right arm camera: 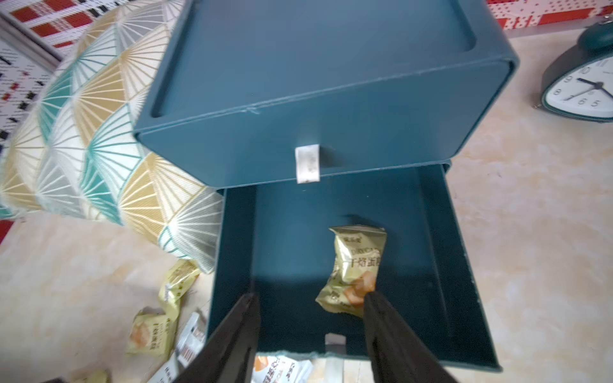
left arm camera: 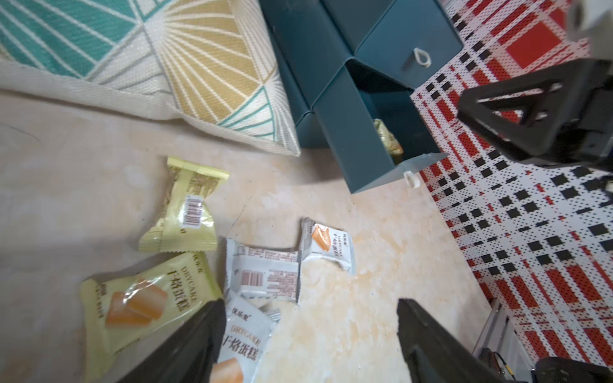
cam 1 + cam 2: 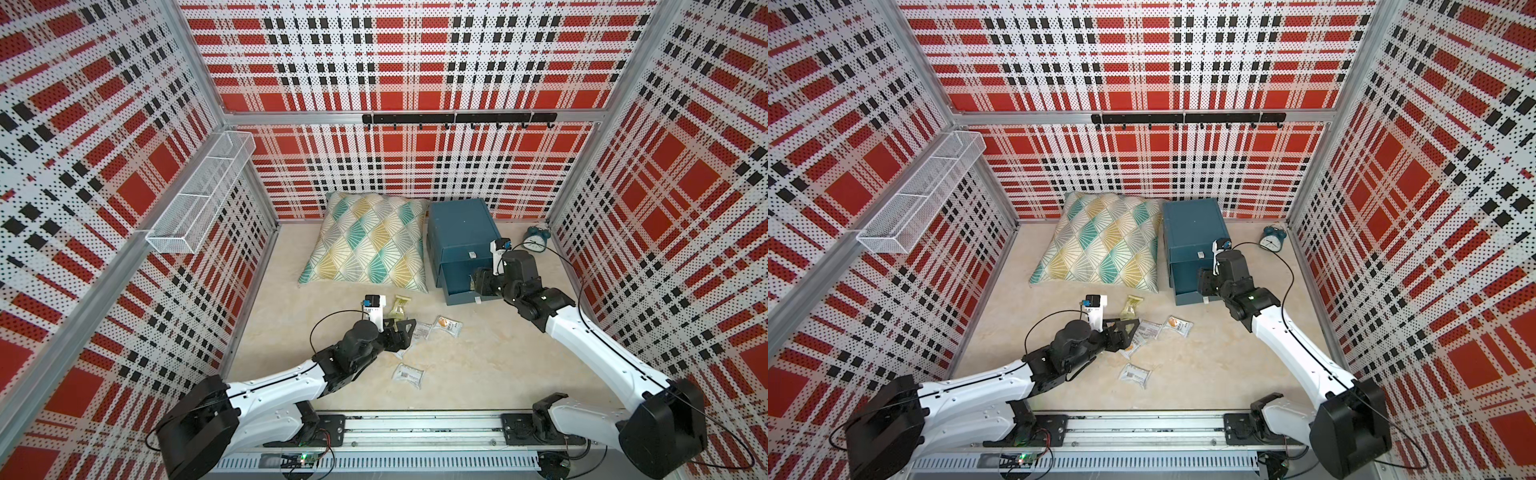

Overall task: Place the cookies into the drawer by color
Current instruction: Place the cookie in the drawer.

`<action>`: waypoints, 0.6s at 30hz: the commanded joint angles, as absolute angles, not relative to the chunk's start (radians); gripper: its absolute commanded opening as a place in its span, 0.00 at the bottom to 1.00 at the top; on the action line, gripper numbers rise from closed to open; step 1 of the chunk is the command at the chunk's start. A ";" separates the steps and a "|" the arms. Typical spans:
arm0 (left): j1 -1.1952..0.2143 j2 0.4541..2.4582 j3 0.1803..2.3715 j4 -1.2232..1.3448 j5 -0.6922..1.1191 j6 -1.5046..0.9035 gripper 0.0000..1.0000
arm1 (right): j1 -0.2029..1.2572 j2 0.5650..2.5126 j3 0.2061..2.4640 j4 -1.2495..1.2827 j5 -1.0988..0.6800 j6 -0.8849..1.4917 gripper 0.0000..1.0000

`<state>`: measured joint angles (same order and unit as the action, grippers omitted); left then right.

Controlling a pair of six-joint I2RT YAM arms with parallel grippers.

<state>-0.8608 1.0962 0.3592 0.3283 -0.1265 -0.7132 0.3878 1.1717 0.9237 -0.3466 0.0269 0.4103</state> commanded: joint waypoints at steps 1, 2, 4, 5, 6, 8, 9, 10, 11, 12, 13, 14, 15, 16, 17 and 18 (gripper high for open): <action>-0.839 1.117 0.409 0.222 -0.098 -0.702 0.83 | 0.391 1.089 0.890 -0.332 -0.122 0.417 0.64; -0.835 1.124 0.418 0.203 -0.098 -0.697 0.81 | 0.398 1.070 0.872 -0.330 -0.151 0.423 0.67; -0.829 1.144 0.440 0.169 -0.105 -0.683 0.77 | 0.423 1.027 0.842 -0.331 -0.177 0.434 0.70; -0.826 1.155 0.452 0.149 -0.112 -0.678 0.75 | 0.442 1.005 0.826 -0.334 -0.181 0.439 0.72; -0.823 1.166 0.464 0.133 -0.119 -0.673 0.73 | 0.457 0.988 0.814 -0.337 -0.183 0.442 0.73; -0.818 1.193 0.493 0.093 -0.138 -0.660 0.69 | 0.500 0.946 0.782 -0.336 -0.188 0.453 0.75; -0.815 1.205 0.504 0.077 -0.146 -0.655 0.68 | 0.518 0.927 0.769 -0.333 -0.191 0.460 0.76; -0.814 1.220 0.518 0.060 -0.152 -0.650 0.67 | 0.536 0.910 0.752 -0.328 -0.194 0.467 0.76; -0.813 1.233 0.532 0.045 -0.163 -0.644 0.66 | 0.552 0.893 0.735 -0.321 -0.195 0.475 0.76; -0.811 1.248 0.543 0.033 -0.172 -0.639 0.66 | 0.564 0.877 0.719 -0.319 -0.194 0.483 0.76; -0.810 1.262 0.557 0.023 -0.183 -0.630 0.66 | 0.579 0.862 0.696 -0.311 -0.192 0.492 0.76; -0.808 1.279 0.573 0.013 -0.196 -0.623 0.66 | 0.592 0.848 0.674 -0.301 -0.192 0.503 0.76; -0.808 1.295 0.587 0.004 -0.205 -0.615 0.65 | 0.605 0.838 0.653 -0.295 -0.192 0.509 0.76; -0.808 1.318 0.605 -0.006 -0.219 -0.608 0.66 | 0.620 0.827 0.631 -0.281 -0.191 0.517 0.75; -0.807 1.335 0.623 -0.016 -0.232 -0.600 0.66 | 0.634 0.820 0.615 -0.272 -0.189 0.523 0.75; -0.808 1.364 0.645 -0.031 -0.245 -0.591 0.66 | 0.651 0.815 0.595 -0.263 -0.183 0.530 0.75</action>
<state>-0.8139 1.3239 0.5930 0.0265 -0.1890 -0.6353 0.6197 0.8337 0.6285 -0.3084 -0.1814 0.4965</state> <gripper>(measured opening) 0.661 0.749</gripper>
